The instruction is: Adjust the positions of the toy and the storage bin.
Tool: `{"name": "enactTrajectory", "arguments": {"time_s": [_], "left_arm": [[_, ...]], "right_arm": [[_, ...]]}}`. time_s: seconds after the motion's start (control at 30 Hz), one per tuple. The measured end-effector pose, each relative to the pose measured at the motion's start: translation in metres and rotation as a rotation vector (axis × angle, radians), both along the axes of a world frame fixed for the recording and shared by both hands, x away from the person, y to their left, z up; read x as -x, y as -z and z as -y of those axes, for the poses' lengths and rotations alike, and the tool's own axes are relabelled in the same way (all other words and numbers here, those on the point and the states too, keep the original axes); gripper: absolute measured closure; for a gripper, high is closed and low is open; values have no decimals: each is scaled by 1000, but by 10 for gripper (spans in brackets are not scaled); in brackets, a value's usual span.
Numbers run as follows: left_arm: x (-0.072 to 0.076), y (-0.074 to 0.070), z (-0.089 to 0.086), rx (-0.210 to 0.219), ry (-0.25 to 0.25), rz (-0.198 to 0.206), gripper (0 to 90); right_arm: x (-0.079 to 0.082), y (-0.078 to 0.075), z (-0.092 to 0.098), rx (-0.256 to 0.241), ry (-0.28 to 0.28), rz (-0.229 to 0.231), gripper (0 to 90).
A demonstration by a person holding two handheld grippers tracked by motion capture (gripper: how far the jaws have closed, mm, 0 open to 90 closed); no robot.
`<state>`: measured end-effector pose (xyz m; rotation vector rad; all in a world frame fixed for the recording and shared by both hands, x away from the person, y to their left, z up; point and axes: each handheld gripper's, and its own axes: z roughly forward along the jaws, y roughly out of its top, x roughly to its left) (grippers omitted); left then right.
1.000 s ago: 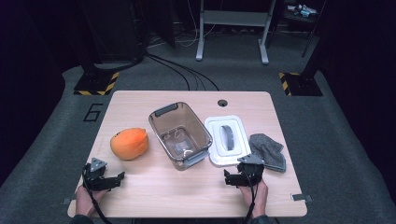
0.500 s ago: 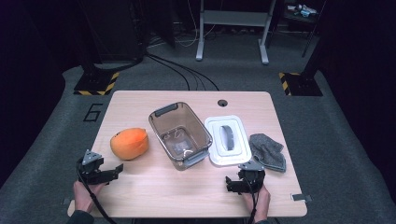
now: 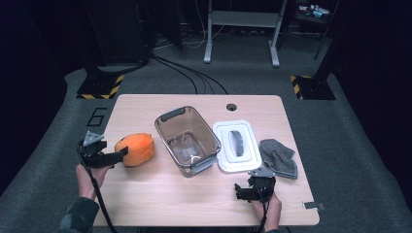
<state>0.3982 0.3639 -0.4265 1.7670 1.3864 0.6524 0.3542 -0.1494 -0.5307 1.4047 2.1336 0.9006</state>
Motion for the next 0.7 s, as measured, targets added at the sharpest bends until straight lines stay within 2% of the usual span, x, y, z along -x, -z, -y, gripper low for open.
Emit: {"name": "enactTrajectory", "arguments": {"time_s": [0.03,0.07,0.13,0.17,0.2,0.23,0.27,0.3,0.37,0.43,0.47,0.5,0.53,0.57,0.7], "left_arm": [[-11,-4,2,10,-12,-12,110],[-11,-4,2,10,-12,-12,110],[-23,-5,4,16,-35,-25,108],[-33,-4,5,61,-47,-41,107],[-38,-2,7,61,-57,-58,107],[-38,-2,7,61,-57,-58,107],[-46,4,12,57,-51,-107,107],[-49,9,15,47,-51,-126,108],[-50,20,19,70,-24,-157,108],[-46,32,24,39,-19,-178,109],[-46,32,24,39,-19,-178,110],[-42,40,25,71,-25,-174,110],[-38,44,25,77,-25,-186,120],[-33,47,24,80,-33,-176,134],[-25,49,27,58,-32,-167,239]], "right_arm": [[0,0,0,1,-3,-1,0],[0,0,0,1,-3,-1,0],[0,0,0,1,-2,-1,0],[0,0,0,1,-3,-2,0],[0,0,0,1,-2,-1,0],[0,0,0,1,-2,-1,0],[0,0,0,1,-2,-1,0],[0,0,0,1,-3,-1,0],[0,0,0,1,-2,-1,0],[0,0,0,2,-4,-1,0],[0,0,0,1,-3,-1,0],[0,0,0,1,-3,-1,0],[0,0,0,0,-3,-2,0],[0,0,0,0,-3,-2,0],[-1,0,1,0,-10,-1,0]]}}
